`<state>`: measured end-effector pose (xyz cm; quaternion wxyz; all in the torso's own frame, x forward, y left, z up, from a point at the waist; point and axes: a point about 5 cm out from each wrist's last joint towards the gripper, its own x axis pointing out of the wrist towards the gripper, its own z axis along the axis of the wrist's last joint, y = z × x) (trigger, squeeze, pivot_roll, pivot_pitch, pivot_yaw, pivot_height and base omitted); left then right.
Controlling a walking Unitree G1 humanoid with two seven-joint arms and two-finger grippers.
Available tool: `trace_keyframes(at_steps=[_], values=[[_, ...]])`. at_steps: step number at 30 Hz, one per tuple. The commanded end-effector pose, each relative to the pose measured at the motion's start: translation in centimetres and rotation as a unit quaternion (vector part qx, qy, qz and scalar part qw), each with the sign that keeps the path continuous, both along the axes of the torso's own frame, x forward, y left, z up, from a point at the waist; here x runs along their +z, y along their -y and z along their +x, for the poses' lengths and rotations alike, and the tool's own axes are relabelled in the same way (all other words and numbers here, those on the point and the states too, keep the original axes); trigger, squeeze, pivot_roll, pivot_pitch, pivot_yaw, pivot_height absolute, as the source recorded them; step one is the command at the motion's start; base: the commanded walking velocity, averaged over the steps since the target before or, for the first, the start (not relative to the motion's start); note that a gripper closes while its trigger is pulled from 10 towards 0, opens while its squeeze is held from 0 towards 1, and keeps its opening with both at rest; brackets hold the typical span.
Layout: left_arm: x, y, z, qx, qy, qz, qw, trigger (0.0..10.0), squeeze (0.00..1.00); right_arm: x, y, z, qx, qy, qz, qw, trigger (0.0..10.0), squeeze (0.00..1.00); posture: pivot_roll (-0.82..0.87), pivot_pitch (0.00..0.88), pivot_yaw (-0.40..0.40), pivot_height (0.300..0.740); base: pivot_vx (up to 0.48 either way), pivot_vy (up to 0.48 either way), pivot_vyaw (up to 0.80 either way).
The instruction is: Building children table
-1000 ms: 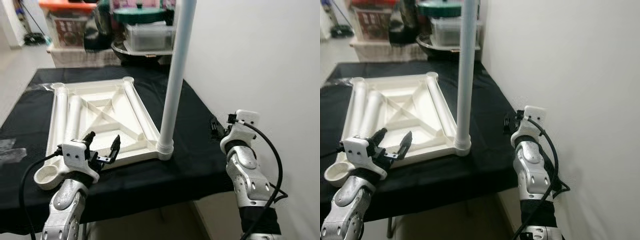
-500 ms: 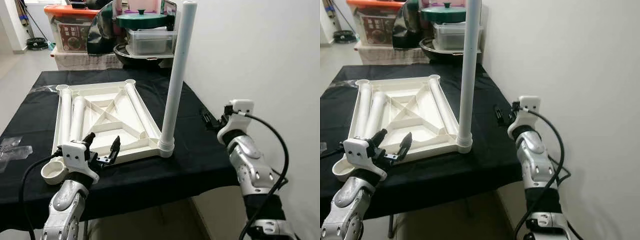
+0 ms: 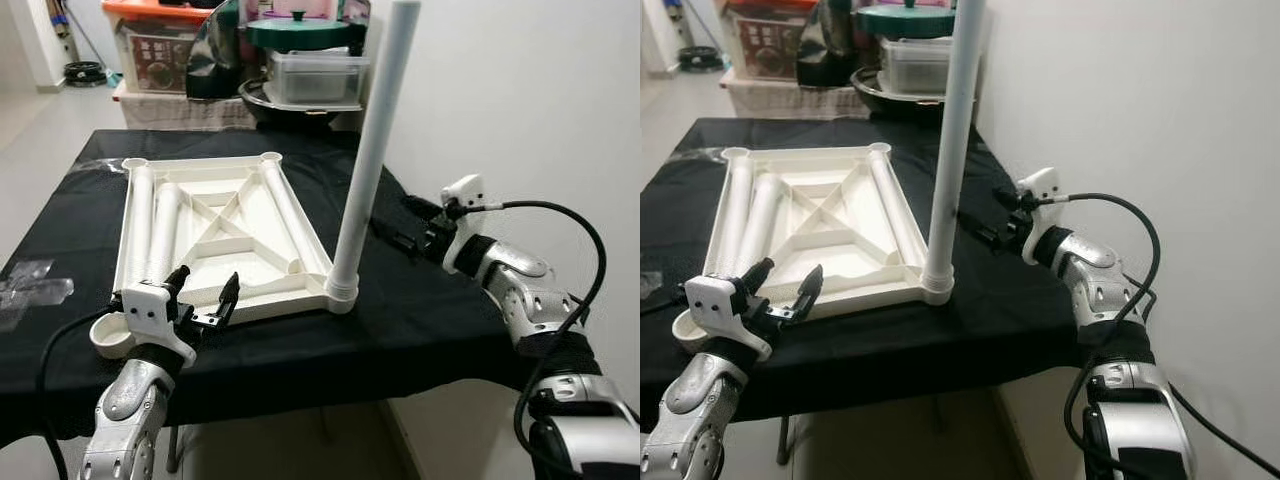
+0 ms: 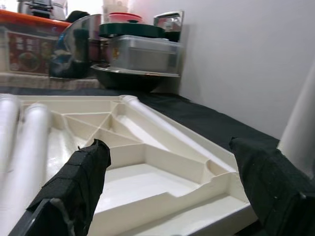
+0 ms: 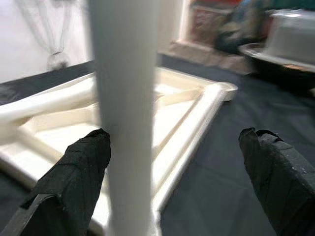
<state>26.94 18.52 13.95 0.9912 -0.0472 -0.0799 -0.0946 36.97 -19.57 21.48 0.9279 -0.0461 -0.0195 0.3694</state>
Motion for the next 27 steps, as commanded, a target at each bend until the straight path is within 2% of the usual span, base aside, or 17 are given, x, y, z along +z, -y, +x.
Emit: trace_keyframes(at_steps=[1,5,12,23,27], values=[[0.1,-0.2,-0.2,-0.001,0.003,0.003,1.0,10.0,0.0,0.4,0.0,0.0,0.023,0.005,-0.012,1.0,10.0,0.0,0.07,0.0,-0.126,0.74,0.0,0.0,0.0],[0.1,-0.3,-0.1,0.0,0.004,0.004,1.0,10.0,0.0,-0.1,-0.3,0.2,0.075,-0.004,-0.036,0.997,10.0,0.0,0.08,0.0,-0.127,0.74,0.0,0.0,0.0],[0.1,-0.3,-0.1,0.0,0.003,0.005,1.0,10.0,0.0,-0.1,-0.8,0.5,0.091,-0.003,-0.04,0.995,10.0,0.0,0.08,0.0,-0.129,0.74,0.0,0.0,0.0],[-0.1,0.2,0.1,-0.006,0.0,0.009,1.0,10.0,0.0,-0.2,-3.2,1.9,0.058,0.003,-0.009,0.998,10.0,0.0,0.09,0.0,-0.134,0.74,0.0,0.0,0.0],[-0.2,0.3,0.0,-0.005,-0.001,0.007,1.0,10.0,0.0,-0.3,-4.1,2.5,0.022,0.003,0.023,0.999,10.0,0.0,0.1,0.0,-0.139,0.74,0.0,0.0,0.0]])
